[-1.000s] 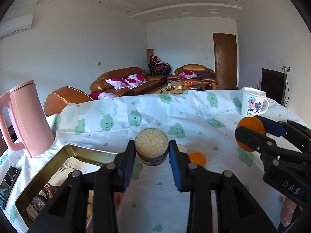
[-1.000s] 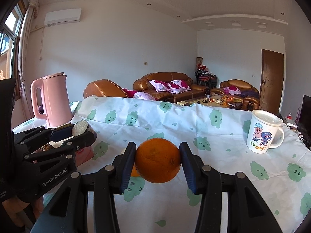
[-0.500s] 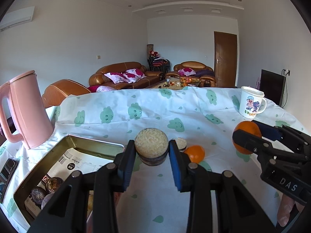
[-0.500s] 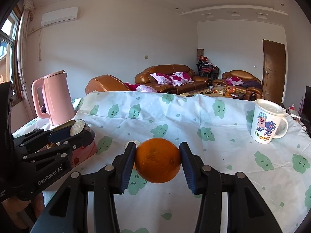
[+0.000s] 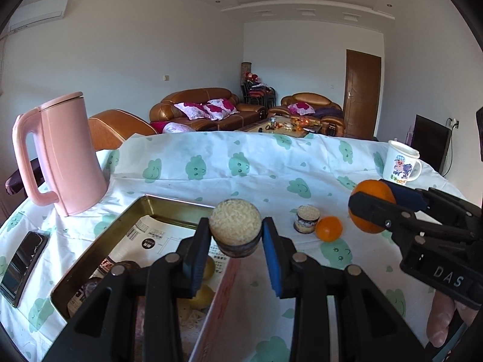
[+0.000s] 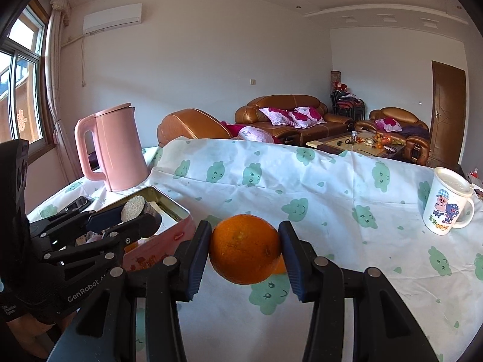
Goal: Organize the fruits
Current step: 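Carry the orange and jar over the tin and open both tools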
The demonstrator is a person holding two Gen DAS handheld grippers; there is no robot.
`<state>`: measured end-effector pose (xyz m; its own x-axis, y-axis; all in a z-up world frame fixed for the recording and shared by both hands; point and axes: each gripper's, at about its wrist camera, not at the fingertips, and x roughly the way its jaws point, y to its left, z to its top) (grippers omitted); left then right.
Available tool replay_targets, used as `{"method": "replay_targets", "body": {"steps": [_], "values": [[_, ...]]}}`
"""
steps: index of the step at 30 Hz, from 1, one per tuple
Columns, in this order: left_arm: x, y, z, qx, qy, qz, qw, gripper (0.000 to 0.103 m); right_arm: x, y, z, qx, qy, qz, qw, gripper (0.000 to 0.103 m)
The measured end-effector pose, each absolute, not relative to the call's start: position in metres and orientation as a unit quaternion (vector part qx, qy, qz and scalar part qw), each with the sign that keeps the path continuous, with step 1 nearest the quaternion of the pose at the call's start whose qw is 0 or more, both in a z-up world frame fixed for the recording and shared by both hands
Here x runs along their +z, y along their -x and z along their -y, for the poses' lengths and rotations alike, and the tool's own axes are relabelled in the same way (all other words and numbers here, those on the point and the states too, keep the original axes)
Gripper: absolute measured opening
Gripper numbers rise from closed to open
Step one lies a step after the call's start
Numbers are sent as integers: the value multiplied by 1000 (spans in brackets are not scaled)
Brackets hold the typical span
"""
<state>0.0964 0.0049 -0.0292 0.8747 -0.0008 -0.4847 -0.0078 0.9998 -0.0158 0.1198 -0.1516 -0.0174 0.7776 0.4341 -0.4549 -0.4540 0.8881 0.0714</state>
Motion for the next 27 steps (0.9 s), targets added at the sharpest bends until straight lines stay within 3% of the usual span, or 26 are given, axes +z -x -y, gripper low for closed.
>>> {"method": "replay_targets", "body": {"steps": [14,27], "values": [[-27,-86,-82,77,23,-263,961,36,-2,-129,64,324,33,-253,911,48],[-56,-87,-123,111,43,-304,945,36,-43,-130,-2,363,65,-302,879,48]]}}
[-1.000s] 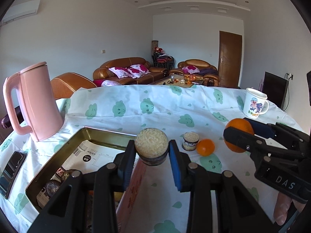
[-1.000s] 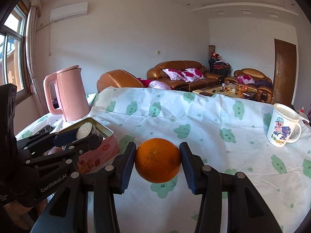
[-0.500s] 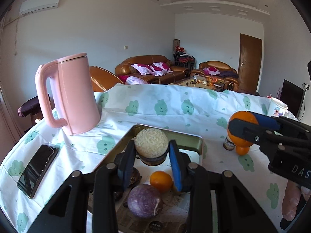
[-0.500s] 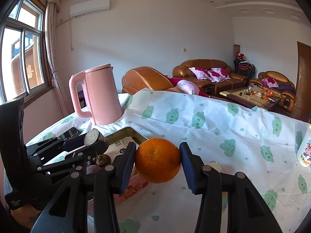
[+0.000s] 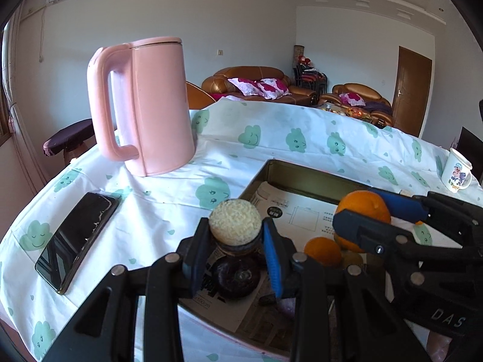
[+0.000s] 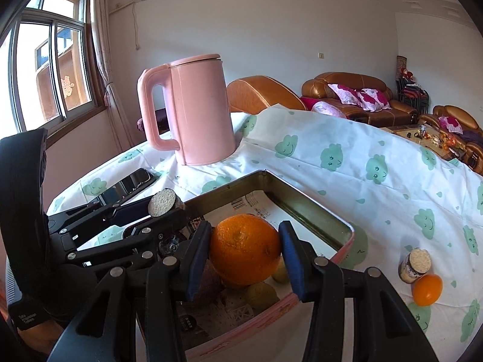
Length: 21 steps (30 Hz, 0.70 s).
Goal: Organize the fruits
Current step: 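Carry the orange and jar over the tin and open both tools, then grasp another orange with the right tool while the left grasps another jar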
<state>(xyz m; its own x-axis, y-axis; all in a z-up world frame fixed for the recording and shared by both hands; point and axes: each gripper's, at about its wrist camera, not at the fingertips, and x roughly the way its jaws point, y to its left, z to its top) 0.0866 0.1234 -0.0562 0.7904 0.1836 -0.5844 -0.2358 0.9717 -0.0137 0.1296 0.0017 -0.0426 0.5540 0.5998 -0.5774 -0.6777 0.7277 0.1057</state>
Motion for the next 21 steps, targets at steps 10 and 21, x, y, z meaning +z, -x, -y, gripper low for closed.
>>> {"method": "replay_targets", "body": {"steps": [10,21], "values": [[-61,-87,-121,105,34,-319,941,37,-55,-140,-3,373,54,-339,862,50],[-24,-63,-116,114,55,-263,957,103,-27,-131,59,337,47,-302,890,70]]}}
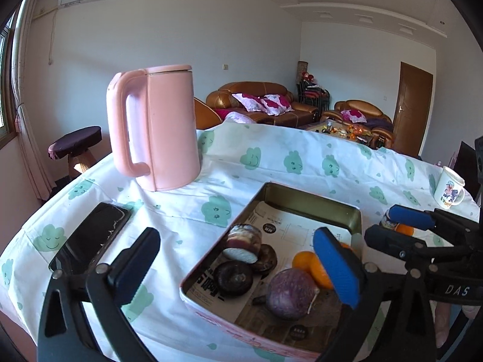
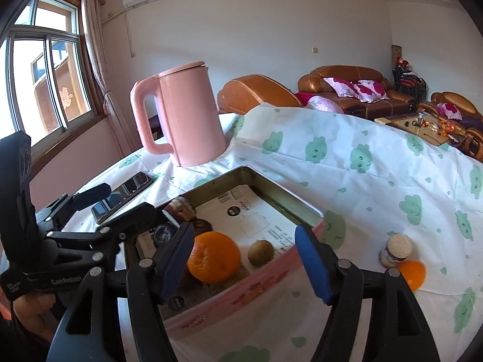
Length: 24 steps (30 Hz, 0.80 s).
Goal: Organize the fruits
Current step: 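Grasp another orange with the right tool while the left grasps another jar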
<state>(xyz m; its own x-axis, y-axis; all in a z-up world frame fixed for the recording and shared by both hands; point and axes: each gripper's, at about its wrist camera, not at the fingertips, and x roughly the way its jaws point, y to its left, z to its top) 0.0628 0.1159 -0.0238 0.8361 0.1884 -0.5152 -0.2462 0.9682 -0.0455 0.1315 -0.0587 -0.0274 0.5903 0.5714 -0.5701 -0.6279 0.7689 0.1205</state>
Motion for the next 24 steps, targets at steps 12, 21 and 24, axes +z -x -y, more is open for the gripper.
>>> {"method": "replay_targets", "body": {"steps": [12,21,24], "values": [[-18,-94,-34,50,1,-270,962,103,-63,-188,156,176,83,-372,907,70],[-26,-130,2,28,-21,-301,953,103,-83,-211,149,187,72,-412,889,45],[-27,-137,12,17,-21,-310,950,103,-80,-205,161,185,50,-403,895,42]]}}
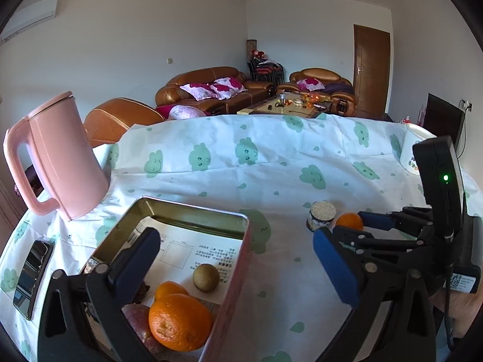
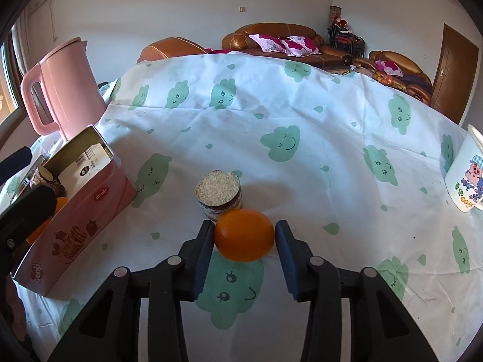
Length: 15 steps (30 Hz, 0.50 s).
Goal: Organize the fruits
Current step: 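Grasp another orange with the right tool while the left grasps another jar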
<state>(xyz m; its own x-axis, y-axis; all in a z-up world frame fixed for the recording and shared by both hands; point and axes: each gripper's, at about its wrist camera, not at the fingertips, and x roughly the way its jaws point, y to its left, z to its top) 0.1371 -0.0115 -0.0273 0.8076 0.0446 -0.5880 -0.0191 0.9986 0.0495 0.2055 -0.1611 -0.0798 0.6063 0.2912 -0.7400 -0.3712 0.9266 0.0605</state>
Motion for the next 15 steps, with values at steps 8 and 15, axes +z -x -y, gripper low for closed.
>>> {"method": "replay_targets", "body": {"steps": [8,15], "values": [[-41,-171,57,-22,-28,-343,939,95,-74,-207,221,103,-31,-380,919,42],[-76,-216,87,-55,-9,-415,908,77,-73,-205,249,88,-83,-373,920,42]]}}
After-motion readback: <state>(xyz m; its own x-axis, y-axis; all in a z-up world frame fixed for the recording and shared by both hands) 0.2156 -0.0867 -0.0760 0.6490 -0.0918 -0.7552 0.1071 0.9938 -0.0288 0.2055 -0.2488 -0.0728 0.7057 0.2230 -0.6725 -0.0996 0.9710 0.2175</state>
